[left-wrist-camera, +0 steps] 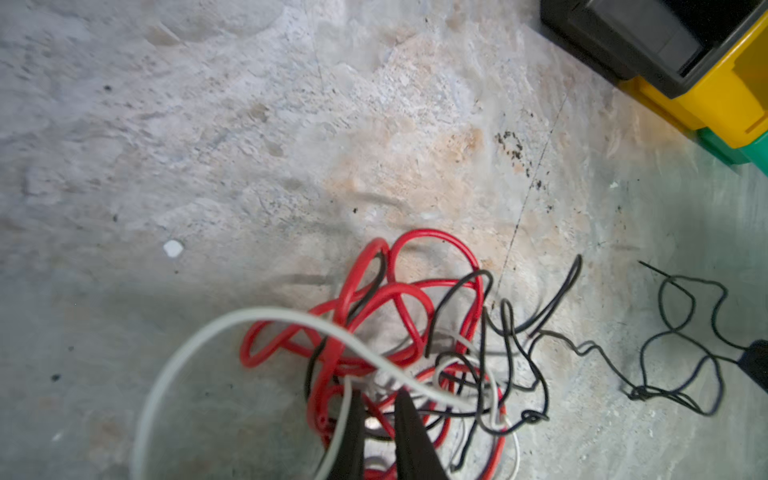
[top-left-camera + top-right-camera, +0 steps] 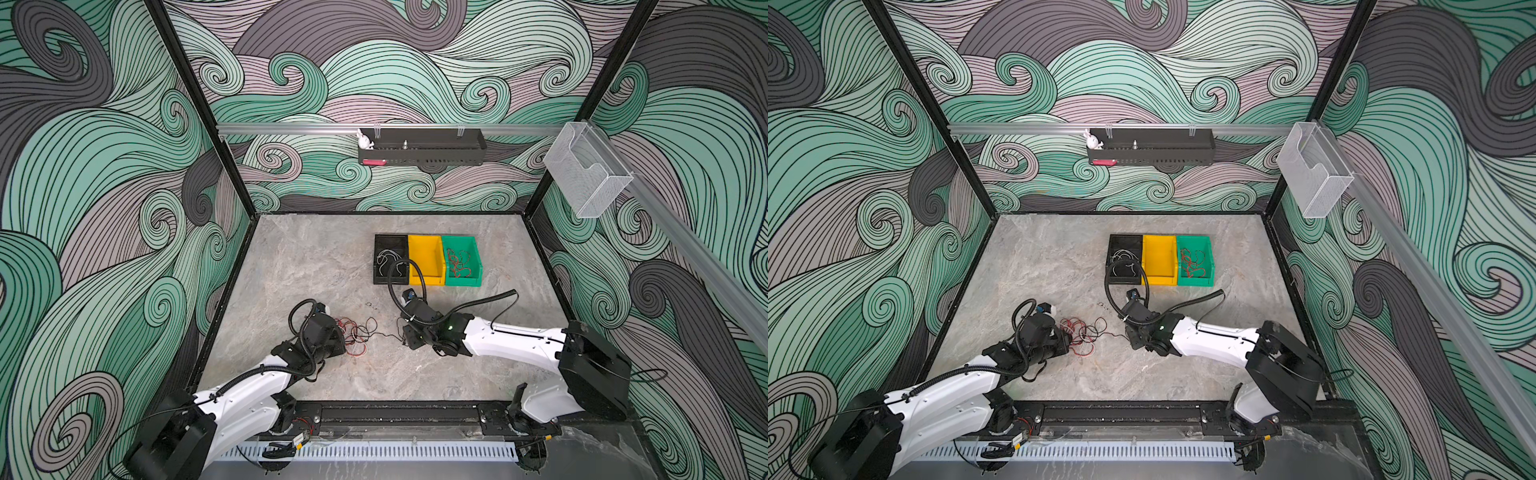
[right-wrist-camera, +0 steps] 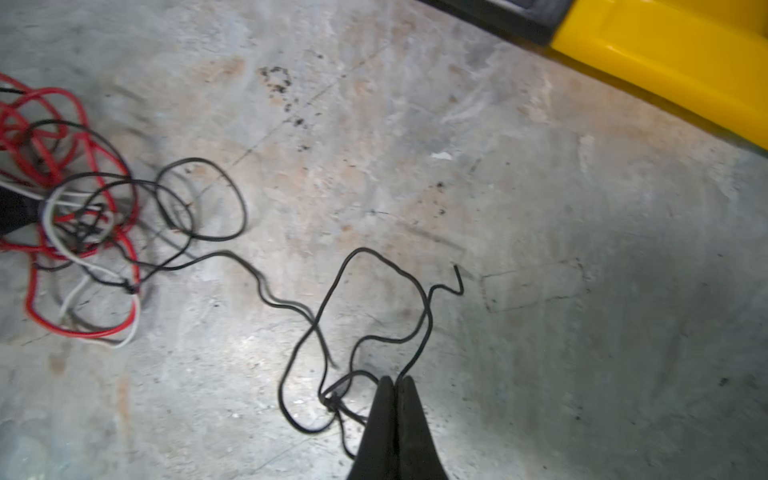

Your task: Untangle the cables

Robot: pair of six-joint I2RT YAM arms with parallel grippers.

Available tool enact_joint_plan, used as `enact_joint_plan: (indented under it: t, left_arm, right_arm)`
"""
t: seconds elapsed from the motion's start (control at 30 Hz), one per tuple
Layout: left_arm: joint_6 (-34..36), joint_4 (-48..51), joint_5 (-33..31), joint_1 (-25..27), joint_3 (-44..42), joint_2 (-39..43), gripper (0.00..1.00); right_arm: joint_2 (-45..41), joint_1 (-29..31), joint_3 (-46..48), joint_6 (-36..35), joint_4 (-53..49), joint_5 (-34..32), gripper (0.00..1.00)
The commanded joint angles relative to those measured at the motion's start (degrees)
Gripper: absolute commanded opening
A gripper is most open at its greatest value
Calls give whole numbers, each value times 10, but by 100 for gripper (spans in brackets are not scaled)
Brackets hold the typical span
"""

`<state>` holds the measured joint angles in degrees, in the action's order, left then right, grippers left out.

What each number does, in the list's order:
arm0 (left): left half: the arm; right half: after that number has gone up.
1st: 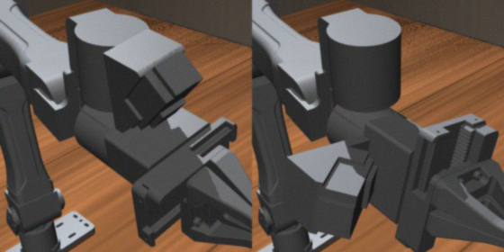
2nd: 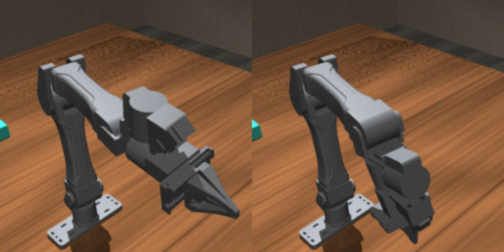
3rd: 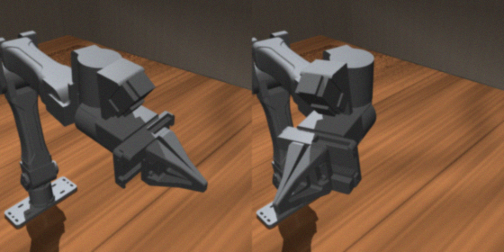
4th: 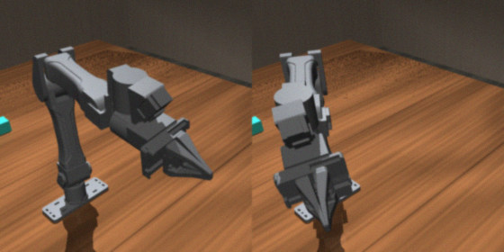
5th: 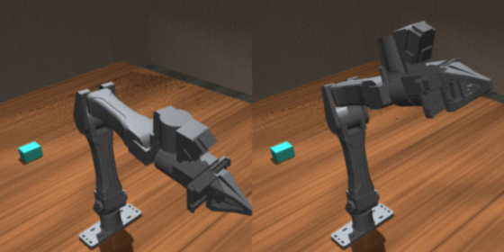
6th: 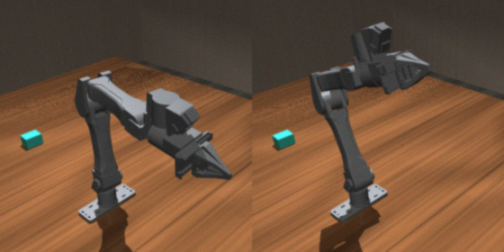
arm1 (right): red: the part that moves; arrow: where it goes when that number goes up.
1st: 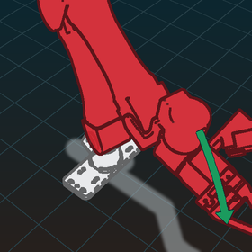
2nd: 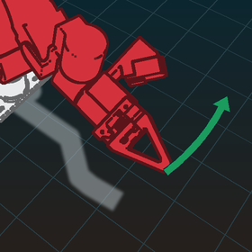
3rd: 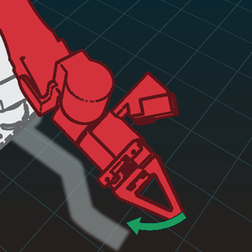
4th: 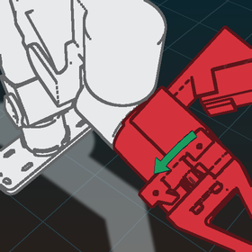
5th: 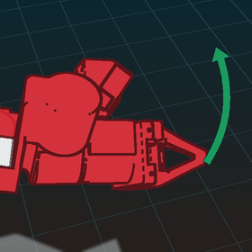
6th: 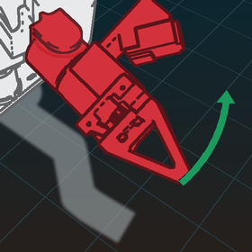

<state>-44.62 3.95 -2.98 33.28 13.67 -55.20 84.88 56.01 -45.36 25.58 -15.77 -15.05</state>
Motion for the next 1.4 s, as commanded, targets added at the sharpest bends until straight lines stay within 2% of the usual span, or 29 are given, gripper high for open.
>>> enact_joint_plan:
  t: [0.0, 0.33, 0.63, 0.87, 1.03, 1.2, 1.3, 1.37]
  left_arm:
    - [-2, 19, 1, -9, -1, 10, 16]
    - [-1, 31, 3, -18, -1, 21, 10]
    - [-3, 36, 4, -22, -6, 31, 6]
    - [0, 25, 22, -23, -10, 47, 7]
    - [9, 33, 68, -24, 7, 77, 24]
    - [22, 88, 72, -23, 43, 118, 47]
    - [33, 67, 99, -23, 47, 132, 53]
    - [27, 64, 104, -23, 53, 132, 55]
  right_arm:
    - [-25, -27, 15, 12, -34, -36, 0]
    - [-129, -144, 75, 53, -35, -32, 0]
    - [-195, -216, 101, 55, -37, -9, 0]
    - [-170, -227, 91, 32, -20, 79, 2]
    - [-134, -209, 91, 32, 2, 112, 5]
    - [-108, -180, 84, 29, 12, 108, 11]
    - [-99, -169, 77, 27, 11, 105, 22]
    - [-101, -166, 74, 25, 8, 98, 25]
